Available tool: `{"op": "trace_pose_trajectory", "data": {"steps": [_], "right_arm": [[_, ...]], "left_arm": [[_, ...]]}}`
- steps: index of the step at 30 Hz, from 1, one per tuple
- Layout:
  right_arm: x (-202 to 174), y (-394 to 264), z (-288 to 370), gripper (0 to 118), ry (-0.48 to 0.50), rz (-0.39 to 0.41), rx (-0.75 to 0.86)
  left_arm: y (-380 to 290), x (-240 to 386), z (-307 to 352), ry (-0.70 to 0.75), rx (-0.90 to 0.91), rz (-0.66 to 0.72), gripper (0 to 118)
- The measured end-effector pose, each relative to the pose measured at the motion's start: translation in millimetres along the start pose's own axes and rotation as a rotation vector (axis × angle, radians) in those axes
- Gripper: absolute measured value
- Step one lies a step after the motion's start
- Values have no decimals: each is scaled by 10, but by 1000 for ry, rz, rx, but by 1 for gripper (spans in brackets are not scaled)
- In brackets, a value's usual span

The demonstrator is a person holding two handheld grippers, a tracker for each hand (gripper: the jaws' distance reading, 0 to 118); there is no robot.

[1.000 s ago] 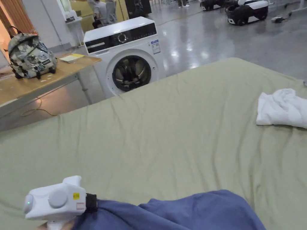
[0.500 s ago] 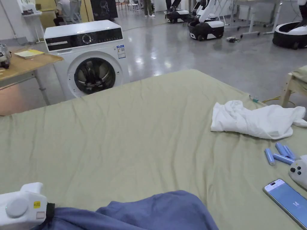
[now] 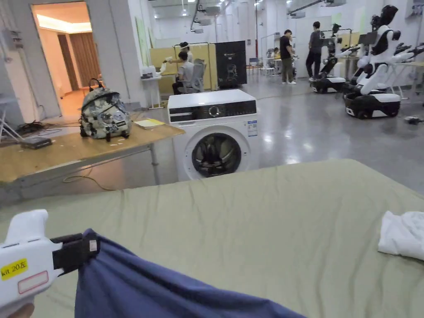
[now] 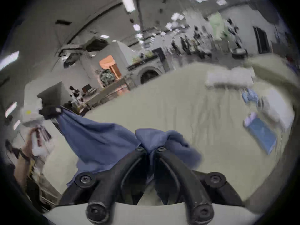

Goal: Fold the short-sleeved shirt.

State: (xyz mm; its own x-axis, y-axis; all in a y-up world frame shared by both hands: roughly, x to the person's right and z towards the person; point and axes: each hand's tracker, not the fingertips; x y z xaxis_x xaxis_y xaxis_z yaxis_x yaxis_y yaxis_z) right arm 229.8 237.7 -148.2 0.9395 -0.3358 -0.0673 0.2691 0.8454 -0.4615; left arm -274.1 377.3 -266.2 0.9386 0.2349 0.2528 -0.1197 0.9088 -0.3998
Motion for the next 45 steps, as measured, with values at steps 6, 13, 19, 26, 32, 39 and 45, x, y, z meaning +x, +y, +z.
{"op": "trace_pose_trajectory", "data": {"steps": [6,13,19,26,32,39,45], "right_arm": [[-389,1095,-196,5,86,168,146],[-1131,2326,-473,5,134,295,245],[-1411,3045,-857,5,132,314,281],[-1492,3289,-1260,5,115,322,263],[-1300,3053,-1776,5,75,346,172],[-686,2071,-2312,5,83,289,-11],[-225,1143,-1731,5,91,184,-84]], "left_arm": [[661,47,1074,107,234,-76,0],[1229,5,1205,289,426,-164,0],[1723,-222,1036,292,431,-135,0],[1885,-294,739,274,416,-83,0],[1481,-520,239,297,259,-88,0],[266,-723,-161,233,53,33,0],[-777,-660,216,178,-3,33,0]]}}
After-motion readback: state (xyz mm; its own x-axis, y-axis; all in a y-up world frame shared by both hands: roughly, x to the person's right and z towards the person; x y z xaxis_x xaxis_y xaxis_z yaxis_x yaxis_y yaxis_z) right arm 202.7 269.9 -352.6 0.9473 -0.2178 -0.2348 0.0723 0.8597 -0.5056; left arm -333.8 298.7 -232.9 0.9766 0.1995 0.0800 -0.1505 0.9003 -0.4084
